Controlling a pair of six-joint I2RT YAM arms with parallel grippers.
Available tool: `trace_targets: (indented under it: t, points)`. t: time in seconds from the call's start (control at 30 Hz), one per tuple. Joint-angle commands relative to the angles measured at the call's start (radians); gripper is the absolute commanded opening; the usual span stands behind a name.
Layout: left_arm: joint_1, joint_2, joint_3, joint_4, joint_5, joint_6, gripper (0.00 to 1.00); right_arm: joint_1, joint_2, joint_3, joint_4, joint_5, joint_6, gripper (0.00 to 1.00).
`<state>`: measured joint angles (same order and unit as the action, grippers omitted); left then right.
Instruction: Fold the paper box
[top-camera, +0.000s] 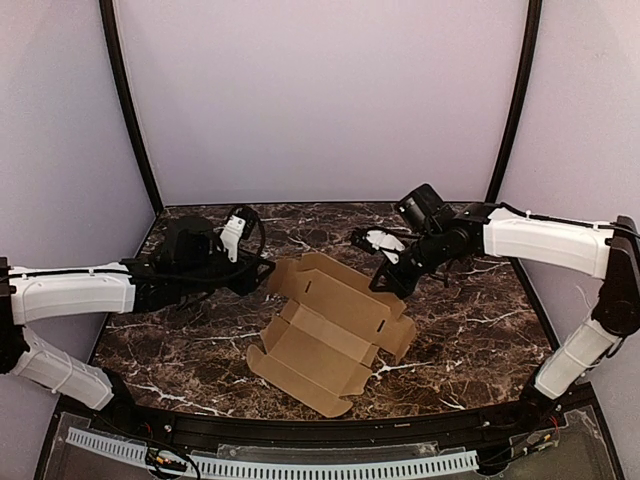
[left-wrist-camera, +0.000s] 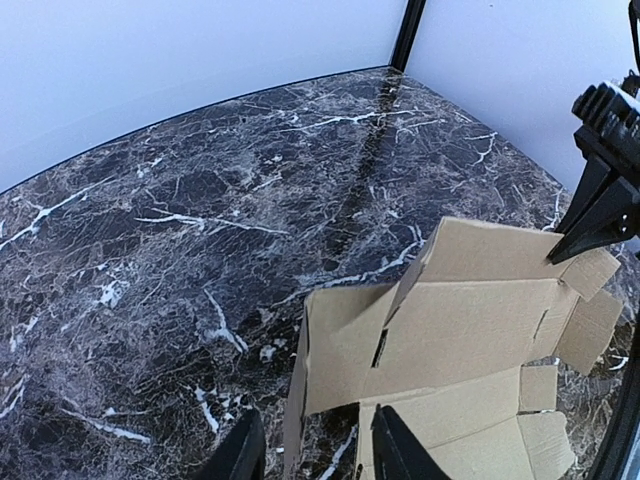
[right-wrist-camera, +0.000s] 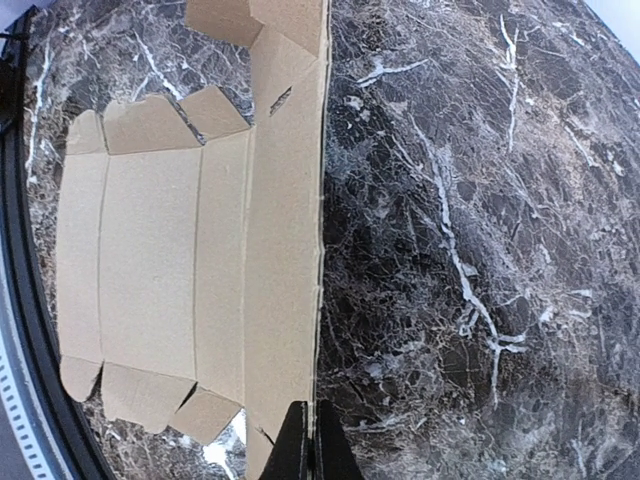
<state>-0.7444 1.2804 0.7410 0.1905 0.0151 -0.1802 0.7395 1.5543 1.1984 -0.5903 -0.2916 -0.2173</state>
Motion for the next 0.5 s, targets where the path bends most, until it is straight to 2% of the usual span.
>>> trace_targets:
  t: [0.0,0.3,0.47]
  points:
    - [-0.006,-0.015,0.085,-0.093,0.077,-0.03,0.34,0.066,-0.031,0.016,0.019,0.184,-0.036,0.0]
    - [-0.005,0.03,0.173,-0.149,0.169,-0.085,0.05,0.194,-0.028,0.043,0.016,0.435,-0.049,0.0]
    - [-0.006,0.071,0.206,-0.171,0.186,-0.088,0.0,0.266,-0.021,0.046,0.041,0.591,-0.066,0.0]
